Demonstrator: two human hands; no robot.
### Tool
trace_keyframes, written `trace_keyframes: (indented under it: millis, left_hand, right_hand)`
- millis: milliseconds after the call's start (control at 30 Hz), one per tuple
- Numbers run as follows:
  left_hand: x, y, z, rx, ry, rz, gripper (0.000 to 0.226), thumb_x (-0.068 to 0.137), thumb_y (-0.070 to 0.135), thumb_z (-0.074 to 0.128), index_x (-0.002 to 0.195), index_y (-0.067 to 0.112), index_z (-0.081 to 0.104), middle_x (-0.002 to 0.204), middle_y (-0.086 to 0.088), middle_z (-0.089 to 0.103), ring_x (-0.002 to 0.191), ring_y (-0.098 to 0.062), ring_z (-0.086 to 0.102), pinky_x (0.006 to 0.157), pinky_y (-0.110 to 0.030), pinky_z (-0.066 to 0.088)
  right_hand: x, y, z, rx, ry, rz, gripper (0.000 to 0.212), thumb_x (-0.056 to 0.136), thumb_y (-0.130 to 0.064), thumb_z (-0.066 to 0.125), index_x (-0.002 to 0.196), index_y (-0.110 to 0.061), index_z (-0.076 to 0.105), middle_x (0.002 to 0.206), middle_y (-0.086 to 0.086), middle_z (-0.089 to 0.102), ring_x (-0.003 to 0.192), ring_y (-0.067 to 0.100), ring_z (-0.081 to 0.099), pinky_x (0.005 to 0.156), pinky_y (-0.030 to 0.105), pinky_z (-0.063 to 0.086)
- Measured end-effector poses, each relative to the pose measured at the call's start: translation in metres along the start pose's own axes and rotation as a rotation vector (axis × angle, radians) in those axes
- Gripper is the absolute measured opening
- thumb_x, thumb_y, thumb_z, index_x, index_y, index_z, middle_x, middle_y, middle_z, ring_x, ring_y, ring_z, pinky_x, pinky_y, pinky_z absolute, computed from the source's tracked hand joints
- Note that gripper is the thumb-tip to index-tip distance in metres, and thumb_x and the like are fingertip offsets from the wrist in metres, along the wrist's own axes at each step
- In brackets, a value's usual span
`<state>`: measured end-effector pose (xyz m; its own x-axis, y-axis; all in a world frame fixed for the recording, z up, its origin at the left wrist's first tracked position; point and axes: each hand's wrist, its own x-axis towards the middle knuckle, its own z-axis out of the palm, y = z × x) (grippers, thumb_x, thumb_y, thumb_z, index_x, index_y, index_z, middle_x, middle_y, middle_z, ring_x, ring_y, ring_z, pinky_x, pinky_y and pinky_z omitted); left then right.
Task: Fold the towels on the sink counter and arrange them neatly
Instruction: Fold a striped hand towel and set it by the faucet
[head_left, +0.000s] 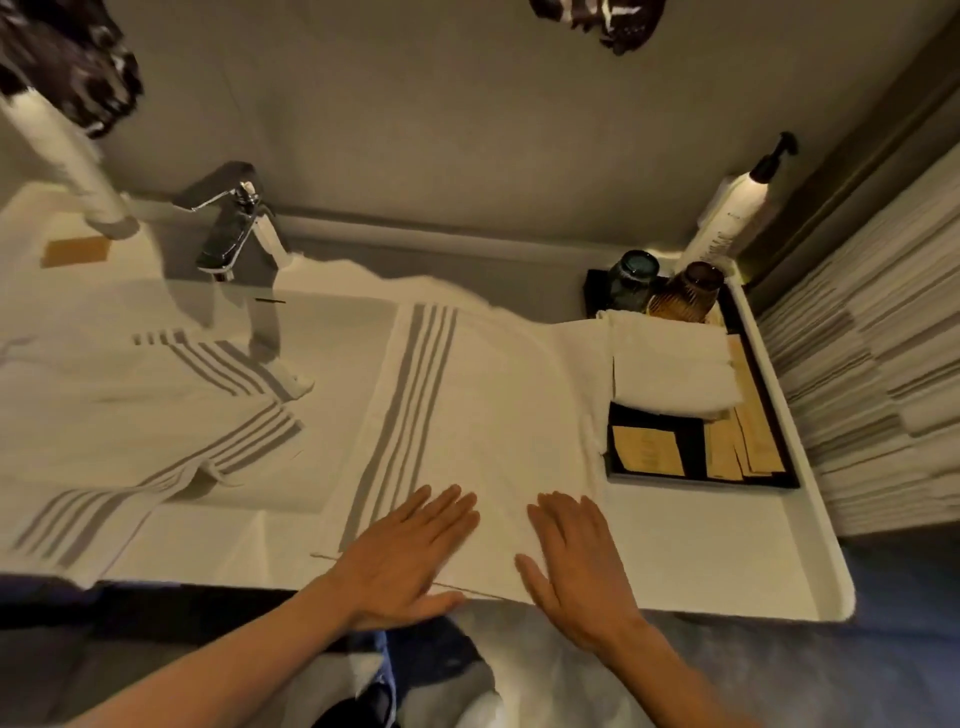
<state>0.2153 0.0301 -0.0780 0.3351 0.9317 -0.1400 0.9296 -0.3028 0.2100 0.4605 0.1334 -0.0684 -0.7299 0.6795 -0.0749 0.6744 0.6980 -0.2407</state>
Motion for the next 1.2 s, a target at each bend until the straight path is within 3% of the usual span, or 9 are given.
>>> trace_keyframes:
  millis: [133, 233, 400, 567, 733, 867, 967, 1067, 1200]
  left_hand:
    - [-0.008, 0.020, 0.017, 0.117, -0.019, -0.092, 0.098, 0.083, 0.046, 0.065, 0.158, 0.013, 0.010, 0.166, -0.009, 0.005, 0.152, -0.027, 0.004, 0.123, -0.048, 0.012]
    - [-0.008, 0.028, 0.022, 0.093, -0.007, -0.127, 0.093, 0.086, 0.035, 0.069, 0.158, 0.015, 0.013, 0.165, -0.007, 0.010, 0.152, -0.029, 0.010, 0.120, -0.051, 0.020]
    - [-0.025, 0.040, 0.023, 0.034, 0.065, -0.100, 0.087, 0.072, 0.007, 0.079, 0.149, 0.017, 0.041, 0.155, -0.006, 0.039, 0.142, -0.028, 0.038, 0.113, -0.048, 0.034]
    - [-0.058, 0.050, 0.021, -0.011, 0.134, -0.121, 0.093, 0.043, -0.011, 0.084, 0.130, 0.017, 0.064, 0.136, -0.002, 0.062, 0.123, -0.022, 0.060, 0.107, -0.033, 0.044]
    - [-0.099, 0.027, -0.014, -0.036, 0.005, -0.225, 0.054, 0.063, 0.003, 0.070, 0.105, 0.033, 0.054, 0.096, 0.009, 0.067, 0.084, -0.017, 0.067, 0.063, -0.031, 0.055]
    - [-0.103, 0.022, -0.055, -0.170, -0.084, -0.253, 0.017, 0.086, 0.031, 0.057, 0.099, 0.038, 0.049, 0.094, 0.013, 0.066, 0.084, -0.011, 0.064, 0.068, -0.028, 0.049]
    - [-0.075, -0.004, -0.095, -0.491, 0.005, -0.347, 0.011, 0.086, 0.045, 0.051, 0.096, 0.041, 0.055, 0.082, 0.016, 0.067, 0.078, 0.001, 0.064, 0.069, -0.022, 0.050]
    - [-0.028, -0.043, -0.129, -0.580, 0.216, -0.447, 0.024, 0.080, 0.048, 0.051, 0.097, 0.035, 0.062, 0.084, 0.005, 0.072, 0.080, -0.009, 0.068, 0.073, -0.034, 0.055]
    - [0.044, -0.077, -0.143, -0.577, 0.408, -0.594, 0.030, 0.087, 0.034, 0.061, 0.114, 0.022, 0.061, 0.107, -0.009, 0.071, 0.098, -0.028, 0.066, 0.080, -0.037, 0.053]
  right_hand:
    - [-0.028, 0.002, 0.019, -0.184, -0.128, -0.103, 0.093, 0.086, -0.068, 0.048, 0.154, -0.009, 0.023, 0.161, 0.015, 0.013, 0.149, 0.033, 0.016, 0.117, 0.055, 0.013]
    - [-0.031, -0.002, 0.027, -0.216, -0.143, -0.055, 0.106, 0.070, -0.031, 0.078, 0.154, -0.007, 0.017, 0.161, 0.020, 0.012, 0.148, 0.036, 0.015, 0.117, 0.060, 0.016]
    - [-0.051, 0.008, 0.027, -0.140, -0.084, -0.111, 0.109, 0.060, 0.002, 0.079, 0.153, -0.010, 0.024, 0.159, 0.015, 0.025, 0.147, 0.032, 0.022, 0.118, 0.054, 0.019]
    - [-0.089, 0.028, 0.021, 0.035, 0.001, -0.235, 0.097, 0.053, 0.013, 0.077, 0.141, -0.015, 0.046, 0.146, 0.011, 0.049, 0.133, 0.029, 0.048, 0.117, 0.041, 0.027]
    - [-0.102, 0.047, -0.020, 0.377, -0.134, -0.044, 0.042, 0.087, -0.022, 0.051, 0.127, -0.031, 0.058, 0.125, -0.019, 0.058, 0.111, -0.008, 0.048, 0.098, 0.001, 0.028]
    - [-0.080, 0.059, -0.043, 0.603, -0.363, 0.168, 0.017, 0.089, -0.033, 0.061, 0.103, -0.026, 0.070, 0.110, -0.006, 0.070, 0.105, 0.009, 0.062, 0.096, 0.030, 0.046]
    - [-0.043, 0.063, -0.077, 0.754, -0.240, 0.287, 0.012, 0.087, -0.027, 0.065, 0.088, -0.017, 0.071, 0.090, 0.004, 0.072, 0.087, 0.022, 0.067, 0.077, 0.031, 0.049]
    - [0.003, 0.066, -0.107, 0.775, 0.001, 0.382, 0.010, 0.092, -0.016, 0.063, 0.094, -0.010, 0.071, 0.081, 0.006, 0.071, 0.072, 0.022, 0.066, 0.064, 0.033, 0.050]
    - [0.058, 0.070, -0.108, 0.618, 0.250, 0.473, 0.019, 0.094, -0.015, 0.059, 0.112, -0.011, 0.061, 0.099, 0.003, 0.064, 0.096, 0.025, 0.062, 0.072, 0.030, 0.047]
